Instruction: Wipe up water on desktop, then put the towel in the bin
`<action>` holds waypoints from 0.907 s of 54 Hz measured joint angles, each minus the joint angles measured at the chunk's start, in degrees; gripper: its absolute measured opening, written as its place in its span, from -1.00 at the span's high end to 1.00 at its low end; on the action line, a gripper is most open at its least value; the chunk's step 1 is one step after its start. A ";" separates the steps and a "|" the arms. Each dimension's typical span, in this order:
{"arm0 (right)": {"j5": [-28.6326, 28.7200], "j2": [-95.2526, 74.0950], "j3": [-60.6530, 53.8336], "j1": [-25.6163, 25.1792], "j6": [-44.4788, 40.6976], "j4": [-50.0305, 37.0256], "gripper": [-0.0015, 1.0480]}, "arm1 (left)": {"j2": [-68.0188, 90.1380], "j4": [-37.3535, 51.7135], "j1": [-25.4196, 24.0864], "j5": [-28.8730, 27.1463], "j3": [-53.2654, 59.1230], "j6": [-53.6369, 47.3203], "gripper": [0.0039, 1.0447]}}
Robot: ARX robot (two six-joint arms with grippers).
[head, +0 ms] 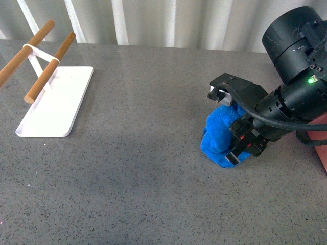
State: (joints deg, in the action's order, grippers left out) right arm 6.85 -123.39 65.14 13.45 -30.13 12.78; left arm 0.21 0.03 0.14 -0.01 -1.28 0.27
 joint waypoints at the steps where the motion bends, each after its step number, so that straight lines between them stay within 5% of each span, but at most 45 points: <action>1: -1.49 -0.83 1.16 -0.24 -0.61 0.55 0.90 | 0.00 0.00 0.00 -0.02 0.00 0.00 -0.88; 26: -17.66 -15.43 28.37 0.61 -1.46 9.33 0.90 | 0.00 0.00 0.00 0.02 0.00 0.00 -0.88; 49: -6.73 -20.09 39.67 14.14 9.07 9.97 0.90 | 0.00 0.00 0.00 0.00 0.00 0.00 -0.88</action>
State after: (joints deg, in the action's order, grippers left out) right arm 0.12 -143.48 104.81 27.59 -21.06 22.74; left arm 0.21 0.03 0.14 -0.01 -1.28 0.27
